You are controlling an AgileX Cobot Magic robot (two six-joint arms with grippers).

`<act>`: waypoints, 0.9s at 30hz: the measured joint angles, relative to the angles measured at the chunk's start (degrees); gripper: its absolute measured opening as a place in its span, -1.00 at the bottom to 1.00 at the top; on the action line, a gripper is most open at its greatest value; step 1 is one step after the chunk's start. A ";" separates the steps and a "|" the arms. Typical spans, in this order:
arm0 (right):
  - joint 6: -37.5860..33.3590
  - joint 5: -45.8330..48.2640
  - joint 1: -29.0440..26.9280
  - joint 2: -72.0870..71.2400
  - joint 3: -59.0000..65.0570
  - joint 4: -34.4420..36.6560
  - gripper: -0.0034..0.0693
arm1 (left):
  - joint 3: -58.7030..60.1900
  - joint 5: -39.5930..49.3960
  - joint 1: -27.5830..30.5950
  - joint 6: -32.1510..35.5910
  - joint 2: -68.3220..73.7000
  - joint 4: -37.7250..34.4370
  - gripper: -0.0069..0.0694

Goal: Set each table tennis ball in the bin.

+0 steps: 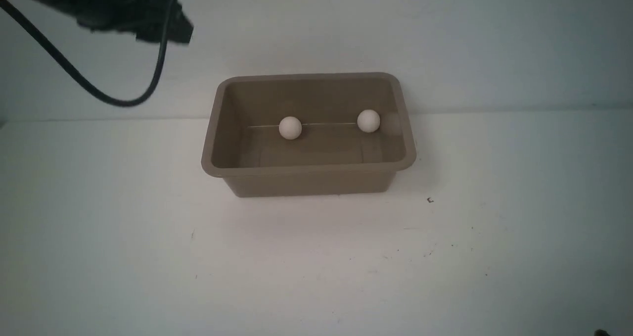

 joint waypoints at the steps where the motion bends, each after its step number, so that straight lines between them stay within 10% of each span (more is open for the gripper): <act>1: 0.00 0.00 0.00 0.00 0.00 0.04 0.54 | 1.72 0.83 0.00 -0.38 -0.75 0.75 0.44; 11: 0.00 0.00 0.00 0.00 0.00 0.04 0.54 | 22.89 0.57 0.00 -0.93 -31.88 5.25 0.44; 27: 0.00 0.00 0.00 0.00 0.00 0.11 0.54 | 78.00 -26.27 0.00 -2.27 -85.47 7.94 0.44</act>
